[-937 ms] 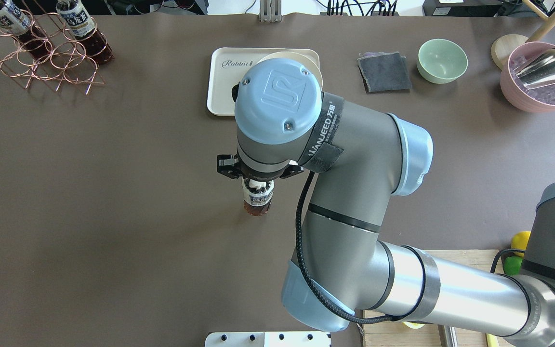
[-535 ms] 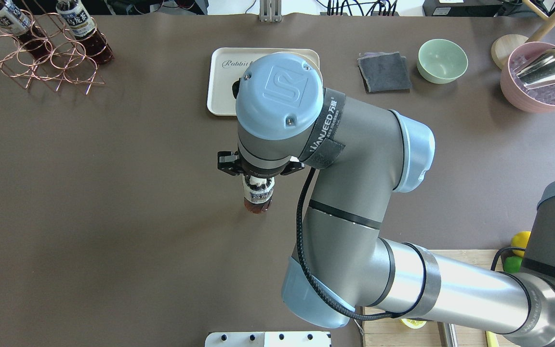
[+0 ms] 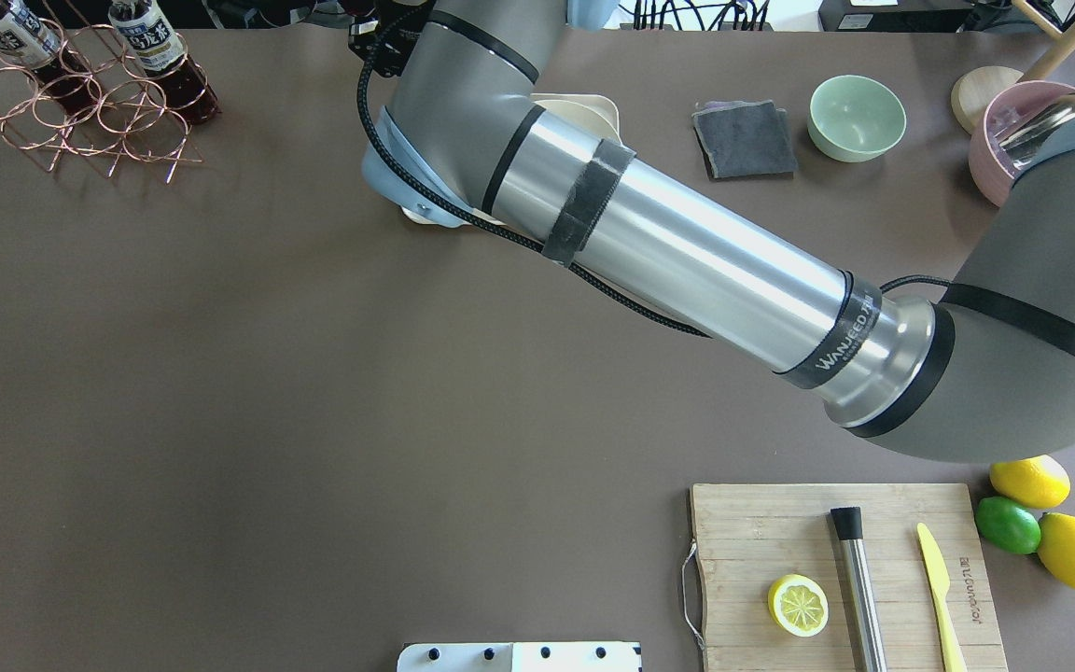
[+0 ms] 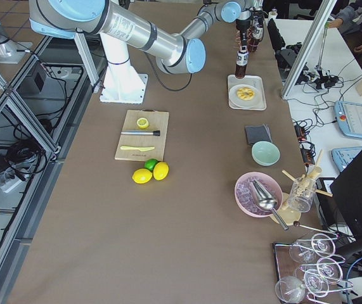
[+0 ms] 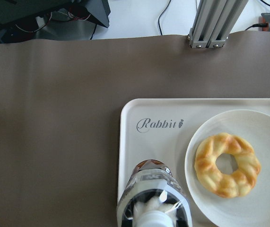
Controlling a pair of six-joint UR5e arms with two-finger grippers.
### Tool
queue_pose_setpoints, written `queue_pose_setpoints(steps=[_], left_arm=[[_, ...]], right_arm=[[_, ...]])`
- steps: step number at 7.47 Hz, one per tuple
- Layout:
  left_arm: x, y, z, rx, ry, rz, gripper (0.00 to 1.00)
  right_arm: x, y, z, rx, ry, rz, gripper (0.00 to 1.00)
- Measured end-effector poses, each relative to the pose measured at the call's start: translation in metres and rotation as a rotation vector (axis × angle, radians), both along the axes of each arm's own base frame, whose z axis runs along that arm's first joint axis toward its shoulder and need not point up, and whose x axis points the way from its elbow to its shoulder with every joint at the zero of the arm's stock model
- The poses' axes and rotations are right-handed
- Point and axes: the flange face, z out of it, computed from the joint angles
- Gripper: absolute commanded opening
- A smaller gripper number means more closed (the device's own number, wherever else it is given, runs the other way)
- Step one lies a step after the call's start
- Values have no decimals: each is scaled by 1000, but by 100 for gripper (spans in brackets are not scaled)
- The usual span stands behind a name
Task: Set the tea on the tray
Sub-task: 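Carry the bottle onto the white tray beside the plate with the right gripper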
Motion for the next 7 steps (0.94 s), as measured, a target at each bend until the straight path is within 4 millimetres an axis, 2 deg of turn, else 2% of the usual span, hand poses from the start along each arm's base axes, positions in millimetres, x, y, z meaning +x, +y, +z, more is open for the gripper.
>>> queue_pose_setpoints(steps=[2,4,6,7], left_arm=[[2,-6,14,9,3,0,98],[3,-7,19,20,7,0,98],[2,-6,16,28,11,-1,98],[2,-6,15,27,12,-5,98]], right_arm=[[-20,-32,22,-4,2,11,0],[-24,-40,31,-17,8,8,0],[-26,-43,33,-26,13,5,99],[-26,-43,33,-28,12,2,99]])
